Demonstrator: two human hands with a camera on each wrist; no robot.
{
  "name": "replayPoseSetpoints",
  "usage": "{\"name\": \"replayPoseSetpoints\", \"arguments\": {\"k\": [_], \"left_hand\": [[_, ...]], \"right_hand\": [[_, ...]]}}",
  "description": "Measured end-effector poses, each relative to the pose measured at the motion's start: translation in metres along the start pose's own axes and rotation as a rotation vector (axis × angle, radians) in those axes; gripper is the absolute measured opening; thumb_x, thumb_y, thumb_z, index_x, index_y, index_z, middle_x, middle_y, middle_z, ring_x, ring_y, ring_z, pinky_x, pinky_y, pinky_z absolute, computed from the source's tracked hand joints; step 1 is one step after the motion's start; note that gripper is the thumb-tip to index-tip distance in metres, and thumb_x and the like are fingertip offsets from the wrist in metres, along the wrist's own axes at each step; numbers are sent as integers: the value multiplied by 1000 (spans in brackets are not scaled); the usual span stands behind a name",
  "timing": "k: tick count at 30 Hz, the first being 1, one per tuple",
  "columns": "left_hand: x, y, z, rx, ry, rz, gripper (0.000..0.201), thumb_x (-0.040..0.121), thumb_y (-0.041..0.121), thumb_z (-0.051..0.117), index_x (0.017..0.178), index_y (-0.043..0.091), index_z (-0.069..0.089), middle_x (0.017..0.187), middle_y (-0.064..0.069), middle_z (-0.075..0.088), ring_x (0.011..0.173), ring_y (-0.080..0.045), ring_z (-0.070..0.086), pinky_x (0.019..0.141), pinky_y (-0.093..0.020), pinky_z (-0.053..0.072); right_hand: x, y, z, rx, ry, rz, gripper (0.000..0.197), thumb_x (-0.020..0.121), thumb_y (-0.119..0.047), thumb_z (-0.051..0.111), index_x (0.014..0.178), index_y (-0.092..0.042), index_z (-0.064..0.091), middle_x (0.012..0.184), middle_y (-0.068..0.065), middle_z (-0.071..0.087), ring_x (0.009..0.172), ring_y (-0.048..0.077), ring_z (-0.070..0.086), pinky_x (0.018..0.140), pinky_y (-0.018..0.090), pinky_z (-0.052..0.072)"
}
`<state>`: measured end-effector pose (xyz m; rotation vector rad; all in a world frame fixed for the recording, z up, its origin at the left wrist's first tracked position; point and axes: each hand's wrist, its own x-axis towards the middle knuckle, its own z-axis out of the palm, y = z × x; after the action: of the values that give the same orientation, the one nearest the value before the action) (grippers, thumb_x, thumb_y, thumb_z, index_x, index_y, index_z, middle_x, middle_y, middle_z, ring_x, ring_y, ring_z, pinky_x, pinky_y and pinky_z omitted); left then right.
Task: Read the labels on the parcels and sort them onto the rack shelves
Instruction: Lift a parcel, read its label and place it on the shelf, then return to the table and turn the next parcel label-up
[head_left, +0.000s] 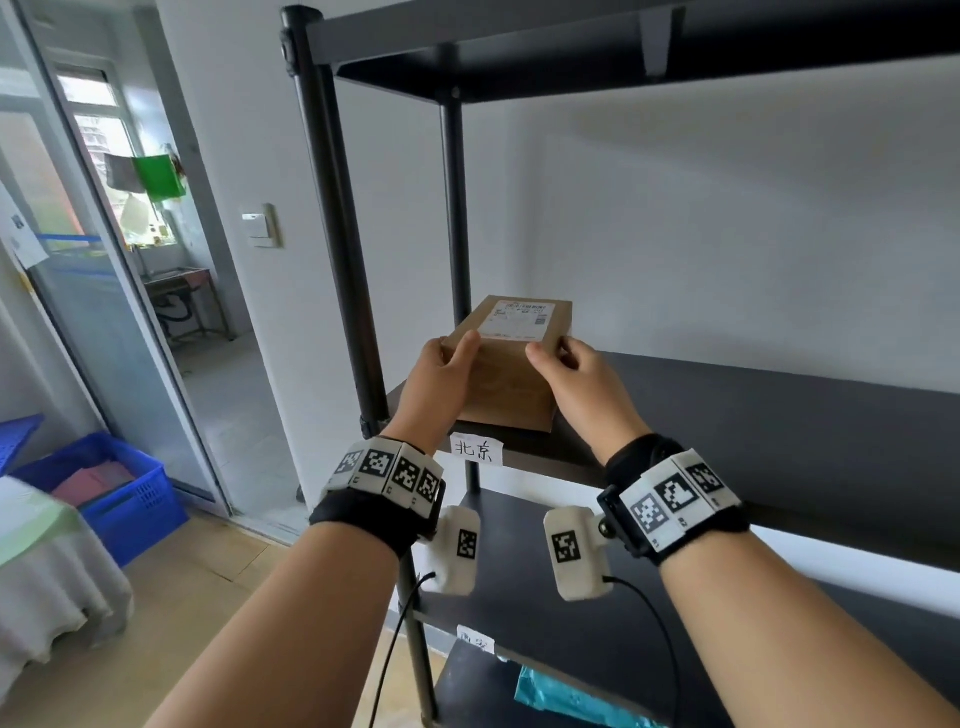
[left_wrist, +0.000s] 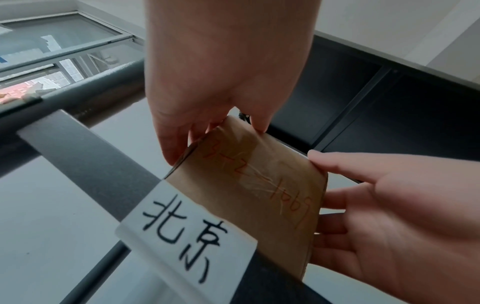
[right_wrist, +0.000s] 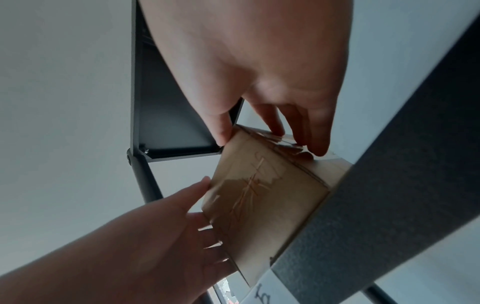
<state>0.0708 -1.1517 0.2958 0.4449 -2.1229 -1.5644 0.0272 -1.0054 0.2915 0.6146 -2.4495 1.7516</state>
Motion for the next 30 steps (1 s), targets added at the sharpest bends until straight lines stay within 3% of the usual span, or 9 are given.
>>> {"name": "replayPoseSetpoints", "arguments": {"k": [3, 5, 7, 9, 13, 17, 20, 25, 30], "left_hand": [[-8, 6, -6, 61, 29, 54, 63, 100, 47, 45, 153, 15, 32, 151, -6, 48, 134, -22, 50, 104, -31, 39], [-16, 12, -11, 137, 76, 142, 61, 101, 42, 46, 155, 18, 30, 157, -2, 39, 141, -20, 42, 99, -24, 33], [-26, 19, -13, 151, 108, 230, 56, 102, 34, 47, 154, 20, 34, 158, 0, 38, 142, -17, 39, 96, -20, 28], [-38, 26, -12, 114, 91, 299, 50, 101, 26, 48, 151, 21, 39, 155, 2, 42, 140, -16, 41, 97, -20, 30], [-62, 28, 4, 35, 2, 453, 42, 99, 14, 48, 140, 21, 54, 143, 4, 54, 128, -11, 51, 99, -21, 41], [-86, 24, 36, -31, -139, 491, 40, 97, 8, 47, 133, 19, 61, 133, 3, 61, 116, -10, 58, 94, -13, 42], [-117, 23, 70, -65, -285, 499, 43, 96, 8, 44, 133, 22, 61, 130, 3, 62, 114, -11, 59, 97, -23, 47], [-180, 25, 133, -50, -523, 489, 42, 97, 11, 48, 136, 23, 59, 129, 6, 61, 111, -11, 58, 97, -27, 46], [-246, 31, 207, 16, -740, 504, 44, 97, 17, 53, 140, 27, 54, 135, 8, 57, 113, -6, 54, 92, -25, 46]], "right_hand": [[-11, -6, -1, -5, 37, -4, 52, 96, -49, 51, 141, -23, 48, 115, -15, 54, 110, 9, 54, 86, 24, 41], [-21, -10, -5, -2, 83, 10, 54, 98, -43, 52, 146, -21, 42, 115, -15, 47, 106, 4, 47, 84, 20, 37], [-32, -13, -9, -2, 134, 20, 56, 98, -39, 54, 149, -20, 40, 126, -13, 51, 115, 7, 49, 87, 16, 38], [-44, -15, -16, 1, 196, 20, 59, 96, -37, 57, 150, -23, 38, 148, -4, 47, 133, 14, 46, 100, 22, 37], [-80, -16, -39, -15, 297, 20, 53, 98, -26, 57, 148, -22, 42, 149, -3, 47, 133, 13, 47, 98, 23, 37], [-127, -8, -71, -81, 444, 46, 46, 96, -22, 58, 141, -20, 51, 140, -6, 55, 125, 11, 54, 95, 21, 38], [-165, 5, -99, -131, 545, 106, 42, 95, -22, 59, 137, -19, 56, 134, -5, 59, 119, 11, 57, 93, 24, 42], [-229, 27, -154, -167, 671, 212, 42, 95, -23, 58, 137, -19, 56, 132, -4, 60, 117, 11, 57, 98, 29, 45], [-294, 55, -225, -221, 764, 309, 40, 98, -24, 54, 138, -21, 53, 136, -6, 56, 116, 7, 54, 93, 24, 40]]}}
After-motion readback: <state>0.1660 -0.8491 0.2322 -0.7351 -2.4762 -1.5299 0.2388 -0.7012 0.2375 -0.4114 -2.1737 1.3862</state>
